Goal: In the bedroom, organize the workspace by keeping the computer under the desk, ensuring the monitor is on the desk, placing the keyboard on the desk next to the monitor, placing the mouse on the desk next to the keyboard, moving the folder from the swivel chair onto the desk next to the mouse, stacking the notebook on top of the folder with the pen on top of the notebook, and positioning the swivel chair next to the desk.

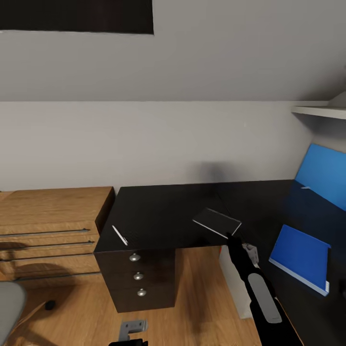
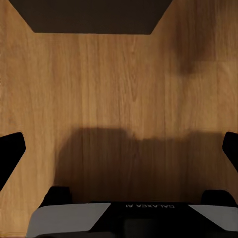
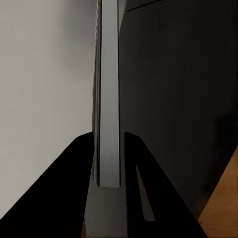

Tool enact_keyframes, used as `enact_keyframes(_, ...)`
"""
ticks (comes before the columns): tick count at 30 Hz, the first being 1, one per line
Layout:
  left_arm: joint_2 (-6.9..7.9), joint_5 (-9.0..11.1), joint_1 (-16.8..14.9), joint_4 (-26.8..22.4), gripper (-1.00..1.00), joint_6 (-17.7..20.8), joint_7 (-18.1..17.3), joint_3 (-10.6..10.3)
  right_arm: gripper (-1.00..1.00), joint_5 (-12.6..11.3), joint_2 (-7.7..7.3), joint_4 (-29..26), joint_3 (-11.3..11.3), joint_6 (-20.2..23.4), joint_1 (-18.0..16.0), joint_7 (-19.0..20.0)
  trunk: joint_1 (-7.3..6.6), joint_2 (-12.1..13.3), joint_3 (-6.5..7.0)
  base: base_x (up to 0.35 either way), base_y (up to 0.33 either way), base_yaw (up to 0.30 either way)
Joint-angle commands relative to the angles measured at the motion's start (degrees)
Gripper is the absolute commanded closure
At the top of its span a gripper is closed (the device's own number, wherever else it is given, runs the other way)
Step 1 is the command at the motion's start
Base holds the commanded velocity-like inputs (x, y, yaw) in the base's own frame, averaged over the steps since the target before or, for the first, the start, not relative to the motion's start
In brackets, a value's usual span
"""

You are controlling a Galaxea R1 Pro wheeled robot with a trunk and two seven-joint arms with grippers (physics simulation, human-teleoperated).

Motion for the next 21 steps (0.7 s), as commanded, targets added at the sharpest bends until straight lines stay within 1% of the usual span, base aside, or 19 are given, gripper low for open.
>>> enact_keyframes(1, 0.02, 0.6, 0.0, -0.1, -1.00, 0.1, 0.5, -0.1, 1.00, -0.6, 0.05, -0.1, -0.2, 0.4, 0.0, 0.2, -0.03, 0.0, -0.06, -0.284, 0.000, 0.000)
enact_keyframes(4, 0.02, 0.6, 0.0, 0.0, -1.00, 0.1, 0.6, -0.1, 1.00, -0.6, -0.01, -0.1, -0.3, 0.4, 0.0, 0.3, -0.03, 0.0, -0.06, -0.316, -0.021, 0.000)
enact_keyframes(8, 0.02, 0.5, 0.0, 0.0, -1.00, 0.1, 0.6, -0.1, 1.00, -0.7, -0.02, -0.1, -0.8, 0.4, 0.0, 0.3, -0.03, 0.0, -0.06, -0.295, -0.139, 0.000)
enact_keyframes(11, 0.02, 0.5, 0.0, 0.0, -1.00, 0.1, 0.6, -0.1, 1.00, -0.7, -0.03, -0.1, -1.6, 0.3, 0.0, 0.2, -0.03, 0.0, -0.06, -0.135, -0.099, -0.110)
enact_keyframes(13, 0.02, 0.4, 0.0, 0.0, -1.00, 0.1, 0.5, -0.2, 1.00, -0.7, -0.03, -0.1, -2.5, 0.3, 0.0, 0.2, -0.03, 0.0, -0.06, -0.056, -0.041, -0.205)
enact_keyframes(14, 0.02, 0.4, 0.0, 0.0, -1.00, 0.1, 0.6, -0.2, 1.00, -0.7, -0.04, -0.1, -3.8, 0.4, 0.0, 0.1, -0.03, 0.0, -0.06, -0.025, -0.018, -0.243)
enact_keyframes(15, 0.02, 0.4, 0.0, 0.0, -1.00, 0.1, 0.6, -0.2, 1.00, -0.7, -0.06, -0.1, -4.3, 0.4, 0.0, 0.1, -0.03, 0.0, -0.06, -0.020, -0.015, -0.250)
enact_keyframes(17, 0.02, 0.4, 0.0, 0.0, -1.00, 0.1, 0.6, -0.2, 1.00, -0.7, -0.10, -0.1, -6.1, 0.4, 0.0, 0.0, -0.03, 0.0, -0.06, -0.010, -0.007, -0.263)
enact_keyframes(21, 0.02, 0.4, 0.0, 0.0, -1.00, 0.1, 0.6, -0.2, 1.00, -0.6, -0.43, -0.1, -7.2, 0.4, 0.0, -0.1, -0.03, 0.0, -0.06, -0.003, -0.002, -0.272)
